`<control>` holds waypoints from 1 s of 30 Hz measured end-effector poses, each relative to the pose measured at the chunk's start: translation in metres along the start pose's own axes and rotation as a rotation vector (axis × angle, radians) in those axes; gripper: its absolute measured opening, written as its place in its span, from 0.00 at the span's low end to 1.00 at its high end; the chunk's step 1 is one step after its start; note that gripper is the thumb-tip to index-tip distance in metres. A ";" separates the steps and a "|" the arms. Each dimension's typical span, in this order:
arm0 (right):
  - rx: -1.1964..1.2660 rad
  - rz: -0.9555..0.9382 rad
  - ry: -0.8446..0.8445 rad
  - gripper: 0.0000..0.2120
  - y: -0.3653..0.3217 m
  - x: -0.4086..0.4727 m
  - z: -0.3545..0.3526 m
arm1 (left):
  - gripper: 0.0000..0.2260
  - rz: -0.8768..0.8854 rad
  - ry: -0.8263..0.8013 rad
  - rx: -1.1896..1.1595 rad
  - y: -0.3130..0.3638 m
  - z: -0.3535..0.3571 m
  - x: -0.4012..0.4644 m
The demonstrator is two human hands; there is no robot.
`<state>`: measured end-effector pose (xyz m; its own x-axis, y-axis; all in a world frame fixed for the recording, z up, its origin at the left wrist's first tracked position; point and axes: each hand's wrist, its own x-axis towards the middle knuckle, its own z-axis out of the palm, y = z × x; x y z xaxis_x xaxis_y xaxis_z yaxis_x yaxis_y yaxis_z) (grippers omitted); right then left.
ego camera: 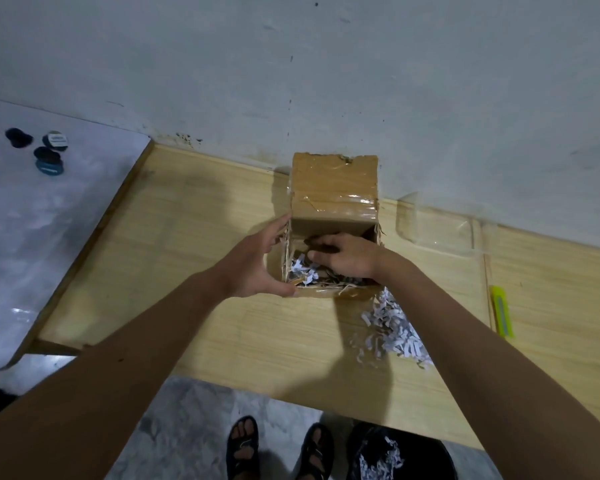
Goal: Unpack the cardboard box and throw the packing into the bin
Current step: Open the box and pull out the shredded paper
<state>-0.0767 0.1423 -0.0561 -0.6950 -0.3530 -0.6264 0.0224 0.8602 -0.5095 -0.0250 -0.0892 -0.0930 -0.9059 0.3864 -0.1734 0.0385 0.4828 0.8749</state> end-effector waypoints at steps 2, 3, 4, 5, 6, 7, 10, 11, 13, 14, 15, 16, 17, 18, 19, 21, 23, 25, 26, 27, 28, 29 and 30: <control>0.005 0.020 -0.020 0.35 0.000 0.004 0.001 | 0.64 0.000 0.004 -0.003 -0.001 0.001 0.000; 0.009 0.024 -0.022 0.38 0.001 0.006 0.001 | 0.64 -0.002 0.005 -0.008 -0.002 0.001 0.000; 0.013 0.028 -0.033 0.41 0.004 0.008 0.003 | 0.64 -0.005 0.005 -0.011 -0.003 0.001 0.000; 0.027 0.024 -0.049 0.42 0.005 0.009 0.005 | 0.64 -0.006 0.006 -0.013 -0.004 0.001 0.001; 0.040 0.022 -0.059 0.41 0.007 0.011 0.008 | 0.64 -0.008 0.009 -0.012 -0.004 0.002 0.001; 0.052 0.018 -0.067 0.40 0.006 0.012 0.010 | 0.63 -0.008 0.012 -0.012 -0.004 0.002 0.001; 0.153 -0.052 -0.106 0.23 -0.004 0.009 0.017 | 0.62 -0.001 0.019 -0.007 -0.006 0.004 0.000; 0.193 -0.078 -0.111 0.18 -0.006 0.009 0.018 | 0.62 0.001 0.020 -0.004 -0.007 0.004 0.000; 0.235 -0.128 -0.088 0.14 -0.006 0.007 0.019 | 0.62 0.006 0.022 0.015 -0.008 0.004 0.000; 0.243 -0.154 -0.051 0.13 -0.005 0.007 0.018 | 0.62 0.007 0.023 0.028 -0.008 0.004 0.000; 0.214 -0.176 0.013 0.12 -0.003 0.006 0.016 | 0.62 0.010 0.024 0.040 -0.008 0.003 0.000; 0.138 -0.192 0.099 0.11 0.000 0.006 0.013 | 0.62 0.014 0.027 0.049 -0.008 0.003 0.000; 0.035 -0.192 0.179 0.12 0.003 0.007 0.011 | 0.62 0.018 0.029 0.054 -0.008 0.003 0.000; -0.054 -0.188 0.232 0.12 0.005 0.006 0.008 | 0.61 0.018 0.032 0.057 -0.007 0.003 -0.001; -0.117 -0.174 0.243 0.14 0.006 0.006 0.006 | 0.61 0.022 0.033 0.058 -0.007 0.003 -0.001; -0.212 -0.137 0.192 0.16 0.005 0.006 0.006 | 0.61 0.039 0.034 0.057 -0.005 0.004 -0.001; -0.231 -0.109 0.140 0.17 0.003 0.007 0.007 | 0.61 0.051 0.031 0.058 -0.004 0.003 0.000; -0.156 -0.094 0.109 0.18 0.002 0.006 0.007 | 0.61 0.052 0.024 0.060 -0.003 0.003 0.000; -0.121 -0.094 0.102 0.18 0.003 0.005 0.007 | 0.61 0.048 0.023 0.061 -0.003 0.003 0.000; -0.093 -0.092 0.094 0.18 0.004 0.005 0.006 | 0.61 0.041 0.024 0.058 -0.003 0.003 0.000; -0.074 -0.094 0.086 0.19 0.005 0.004 0.006 | 0.61 0.034 0.026 0.054 -0.002 0.003 -0.001; -0.054 -0.093 0.079 0.19 0.006 0.004 0.006 | 0.61 0.026 0.031 0.049 -0.002 0.003 -0.001; -0.026 -0.096 0.072 0.19 0.007 0.003 0.006 | 0.61 0.019 0.034 0.041 -0.002 0.003 -0.001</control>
<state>-0.0742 0.1444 -0.0654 -0.7428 -0.4078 -0.5309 -0.0649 0.8332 -0.5492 -0.0230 -0.0879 -0.0963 -0.9186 0.3693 -0.1405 0.0728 0.5078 0.8584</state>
